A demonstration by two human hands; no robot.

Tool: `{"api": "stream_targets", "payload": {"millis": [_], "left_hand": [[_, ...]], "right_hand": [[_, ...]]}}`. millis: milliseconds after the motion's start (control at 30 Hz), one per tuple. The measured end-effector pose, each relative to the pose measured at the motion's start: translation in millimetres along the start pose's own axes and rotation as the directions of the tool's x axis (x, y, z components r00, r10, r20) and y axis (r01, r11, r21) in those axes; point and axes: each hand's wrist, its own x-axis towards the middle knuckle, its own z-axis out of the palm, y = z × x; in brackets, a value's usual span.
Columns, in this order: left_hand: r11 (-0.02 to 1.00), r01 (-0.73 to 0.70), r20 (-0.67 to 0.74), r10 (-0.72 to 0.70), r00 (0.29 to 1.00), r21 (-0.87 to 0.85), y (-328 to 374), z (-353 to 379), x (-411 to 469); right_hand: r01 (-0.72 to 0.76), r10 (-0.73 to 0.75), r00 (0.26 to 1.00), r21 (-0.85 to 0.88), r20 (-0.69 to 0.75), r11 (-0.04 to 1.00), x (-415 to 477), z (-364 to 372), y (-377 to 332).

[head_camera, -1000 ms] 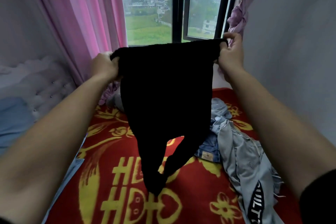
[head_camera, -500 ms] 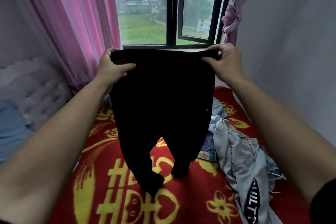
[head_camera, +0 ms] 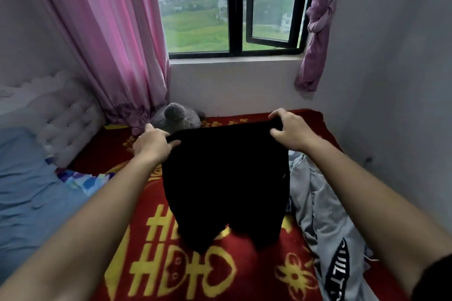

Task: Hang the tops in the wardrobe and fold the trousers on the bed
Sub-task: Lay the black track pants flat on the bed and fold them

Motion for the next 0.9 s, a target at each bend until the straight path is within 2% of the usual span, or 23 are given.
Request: {"api": "stream_targets", "payload": {"millis": [67,133,233,333,400,467,567,600,633,667,700,733,767,800,833,867,900], "left_hand": [[1.000,0.013,0.170,-0.010,0.985,-0.019,-1,35,-12],[0.999,0.029,0.374,-0.014,0.927,-0.034,-2,65,-28],[0.999,0.051,0.534,-0.052,0.844,0.017,-2,100,-51],[0.991,0.041,0.609,-0.109,0.786,0.124,-1,125,-66],[0.982,0.041,0.677,-0.155,0.720,0.182,-5,142,-68],[0.979,0.087,0.749,-0.195,0.633,0.182,-13,158,-67],[0.968,0.205,0.825,-0.235,0.514,0.147,-27,176,-53],[0.960,0.240,0.849,-0.242,0.470,0.141,-31,177,-44],[0.955,0.269,0.869,-0.239,0.432,0.128,-35,176,-32],[0.954,0.281,0.880,-0.221,0.421,0.105,-38,173,-16],[0.959,0.278,0.870,-0.185,0.458,0.057,-39,168,3],[0.969,0.247,0.814,-0.130,0.566,-0.017,-38,160,24],[0.980,0.176,0.687,-0.069,0.723,-0.088,-36,151,49],[0.987,0.086,0.487,-0.010,0.873,-0.134,-32,138,74],[0.985,-0.001,0.263,0.047,0.964,-0.172,-27,121,98],[0.973,-0.078,0.079,0.097,0.992,-0.216,-21,102,122],[0.953,-0.145,-0.049,0.137,0.989,-0.266,-14,80,146]], "right_hand": [[0.031,-0.016,0.979,-0.071,0.202,0.997,-13,23,25],[0.061,0.013,0.931,-0.190,0.364,0.980,-26,45,46],[0.093,0.068,0.919,-0.380,0.389,0.920,-44,82,68],[0.089,0.108,0.879,-0.382,0.464,0.920,-56,112,81],[0.071,0.170,0.802,-0.374,0.572,0.925,-58,129,90],[0.003,0.262,0.676,-0.358,0.689,0.934,-56,145,95],[-0.256,0.396,0.450,-0.309,0.801,0.916,-44,161,98],[-0.323,0.416,0.400,-0.300,0.816,0.898,-35,162,98],[-0.350,0.417,0.394,-0.286,0.819,0.892,-22,162,99],[-0.359,0.401,0.432,-0.254,0.808,0.898,-5,161,98],[-0.340,0.375,0.515,-0.219,0.770,0.915,13,158,95],[-0.296,0.340,0.630,-0.189,0.699,0.936,33,153,89],[-0.255,0.297,0.757,-0.155,0.582,0.954,56,146,81],[-0.241,0.262,0.866,-0.104,0.425,0.965,78,137,69],[-0.240,0.240,0.939,-0.027,0.245,0.970,99,125,53],[-0.204,0.202,0.977,0.032,0.064,0.978,120,110,36],[-0.158,0.162,0.983,0.054,-0.086,0.986,141,94,19]]}}
